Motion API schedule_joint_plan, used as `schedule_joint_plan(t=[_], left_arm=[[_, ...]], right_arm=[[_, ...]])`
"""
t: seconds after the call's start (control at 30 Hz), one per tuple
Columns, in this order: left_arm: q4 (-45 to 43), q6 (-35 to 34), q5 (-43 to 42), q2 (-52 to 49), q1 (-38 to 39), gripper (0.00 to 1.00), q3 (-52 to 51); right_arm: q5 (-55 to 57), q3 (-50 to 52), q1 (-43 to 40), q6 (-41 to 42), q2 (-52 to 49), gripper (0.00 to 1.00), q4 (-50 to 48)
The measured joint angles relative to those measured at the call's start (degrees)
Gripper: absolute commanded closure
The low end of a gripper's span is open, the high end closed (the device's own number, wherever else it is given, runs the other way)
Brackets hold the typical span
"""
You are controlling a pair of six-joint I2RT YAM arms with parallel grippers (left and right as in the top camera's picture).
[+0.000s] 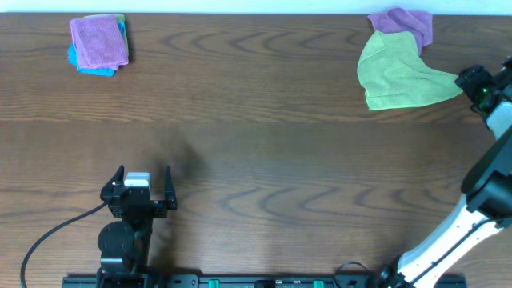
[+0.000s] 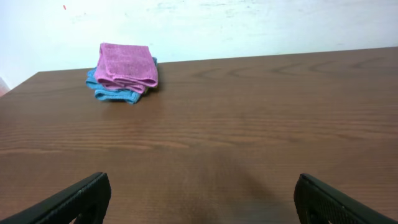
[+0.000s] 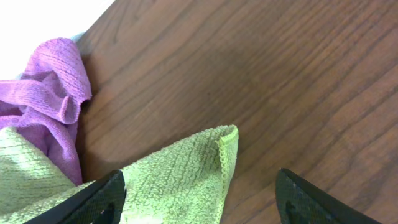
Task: Fold the cloth
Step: 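Reach the right gripper up to the green cloth's corner, then close the right gripper on the green cloth's corner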
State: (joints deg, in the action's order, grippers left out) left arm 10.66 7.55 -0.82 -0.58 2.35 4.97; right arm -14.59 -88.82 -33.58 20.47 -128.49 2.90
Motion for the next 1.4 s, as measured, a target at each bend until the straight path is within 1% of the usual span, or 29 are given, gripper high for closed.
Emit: schedule_joint_plan(t=[0.07,0.13,0.27,0.43,0.47,0.53,0.6,0.73,0.8,0.83,0.87,0.9,0.93,0.97,1.07,1.17,1.4], left_arm=[[0.0,0.0,0.0,0.0,0.0,0.04,0.0],[0.0,0.0,0.0,0.0,0.0,0.05,0.0],[0.0,0.02,0.0,0.0,0.0,0.05,0.0],[0.0,0.02,0.0,0.0,0.0,0.05,0.0],[0.0,0.02,0.0,0.0,0.0,0.05,0.0],[0.0,0.02,0.0,0.0,0.0,0.05,0.0],[0.0,0.02,0.0,0.0,0.0,0.05,0.0],[0.0,0.02,0.0,0.0,0.0,0.05,0.0],[0.0,0.02,0.0,0.0,0.0,0.05,0.0],[0.0,0.02,0.0,0.0,0.0,0.05,0.0],[0.0,0.02,0.0,0.0,0.0,0.05,0.0],[0.0,0.02,0.0,0.0,0.0,0.05,0.0],[0.0,0.02,0.0,0.0,0.0,0.05,0.0],[0.0,0.02,0.0,0.0,0.0,0.05,0.0],[0.0,0.02,0.0,0.0,0.0,0.05,0.0],[0.0,0.02,0.0,0.0,0.0,0.05,0.0],[0.0,0.0,0.0,0.0,0.0,0.05,0.0]], right_arm=[[0.0,-0.02,0.0,-0.04,-0.42,0.31,0.07],[-0.04,-0.02,0.0,0.09,-0.76,0.34,0.37],[0.09,-0.02,0.0,0.13,-1.22,0.37,0.87],[0.59,-0.02,0.0,-0.09,-1.29,0.51,1.16],[0.85,-0.02,0.0,-0.04,-1.29,0.52,1.22],[1.31,-0.02,0.0,-0.07,-1.29,0.53,1.62],[1.62,-0.02,-0.02,-0.11,-1.29,0.51,2.03],[2.73,-0.02,-0.04,-0.33,-1.29,0.52,3.34],[3.06,-0.02,-0.04,-0.5,-1.33,0.58,3.45],[3.23,-0.02,-0.04,-0.59,-1.33,0.66,3.5],[3.37,-0.02,-0.04,-0.96,-1.33,0.69,3.5],[3.52,-0.02,-0.04,-0.63,-1.33,0.76,3.52],[3.56,-0.02,-0.04,-1.09,-1.33,0.79,3.52],[3.82,-0.02,-0.04,-0.87,-1.33,0.87,3.54],[3.98,-0.02,-0.04,-1.16,-1.33,0.91,3.56],[3.96,-0.02,-0.04,-1.33,-1.42,0.99,3.54],[3.76,-0.02,-0.04,-1.38,-2.23,0.99,3.41]])
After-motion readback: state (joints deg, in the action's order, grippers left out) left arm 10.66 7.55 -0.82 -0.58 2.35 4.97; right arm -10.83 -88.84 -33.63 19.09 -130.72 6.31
